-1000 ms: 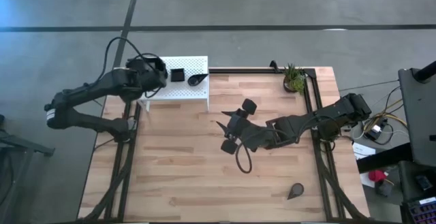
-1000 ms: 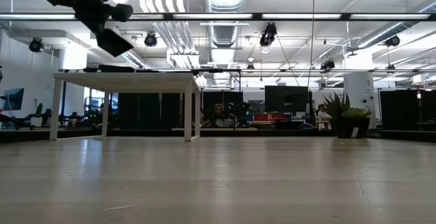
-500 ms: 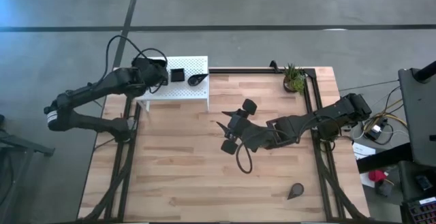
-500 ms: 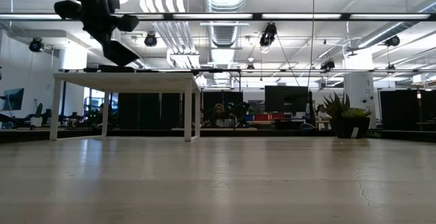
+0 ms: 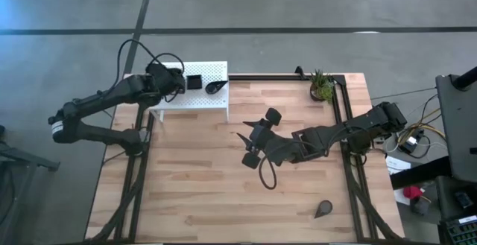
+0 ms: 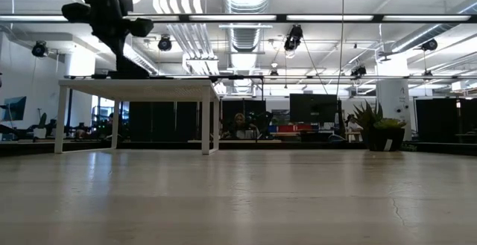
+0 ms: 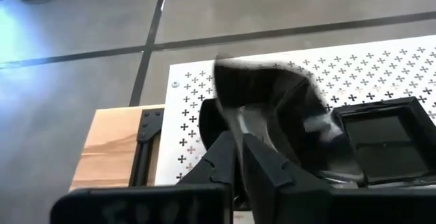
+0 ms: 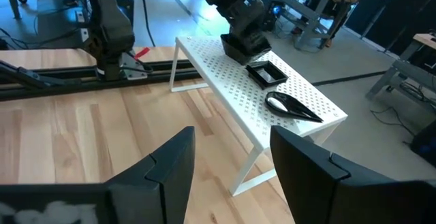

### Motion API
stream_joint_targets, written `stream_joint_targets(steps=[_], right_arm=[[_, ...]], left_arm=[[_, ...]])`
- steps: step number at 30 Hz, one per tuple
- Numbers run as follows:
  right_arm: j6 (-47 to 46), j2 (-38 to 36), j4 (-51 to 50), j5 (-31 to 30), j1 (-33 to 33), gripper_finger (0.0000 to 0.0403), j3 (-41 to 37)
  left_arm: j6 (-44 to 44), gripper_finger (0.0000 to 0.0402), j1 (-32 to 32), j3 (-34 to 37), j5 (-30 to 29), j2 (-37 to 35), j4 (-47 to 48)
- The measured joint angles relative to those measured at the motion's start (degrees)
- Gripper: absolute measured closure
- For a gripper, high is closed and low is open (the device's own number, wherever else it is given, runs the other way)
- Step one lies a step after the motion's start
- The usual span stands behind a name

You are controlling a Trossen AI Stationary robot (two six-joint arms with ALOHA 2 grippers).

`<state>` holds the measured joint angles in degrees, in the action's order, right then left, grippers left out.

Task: Pick & Place Mini shaped plates
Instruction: Stack the distorted square plate on top of the other distorted square plate on the shelf, then stack the drop shaped plate on top of the other drop shaped plate on the shelf

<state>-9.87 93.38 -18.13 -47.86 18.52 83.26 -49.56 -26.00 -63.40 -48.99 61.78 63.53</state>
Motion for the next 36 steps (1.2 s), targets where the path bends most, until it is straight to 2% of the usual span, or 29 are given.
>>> stream_joint_targets(steps=[10,14,18,24,31,36], right_arm=[[-0.4,-0.3,-1.2,0.0,0.0,0.0211,0.0],[-4.0,-2.4,-7.4,0.8,0.7,0.0211,0.0],[-11.0,-5.6,-16.3,6.2,1.3,0.0224,0.0],[-20.9,-8.0,-28.5,16.6,1.9,0.0289,0.0],[-35.2,-7.9,-43.4,27.1,4.7,0.0385,-0.1],[-49.0,-7.8,-49.9,30.0,10.0,0.0392,-0.6]], left_arm=[[4.8,0.0338,-0.3,-1.5,-4.2,0.0,-0.1],[12.3,0.0341,1.0,-3.2,-2.9,-0.2,-0.2],[19.4,0.0355,4.4,-3.5,-2.9,-0.2,-0.2],[24.1,0.0394,14.0,-3.0,-3.7,-0.2,-2.1],[26.1,0.0400,30.7,-3.0,-3.7,0.0,-2.7],[25.4,0.0401,41.8,-3.0,-3.9,0.8,-5.0]])
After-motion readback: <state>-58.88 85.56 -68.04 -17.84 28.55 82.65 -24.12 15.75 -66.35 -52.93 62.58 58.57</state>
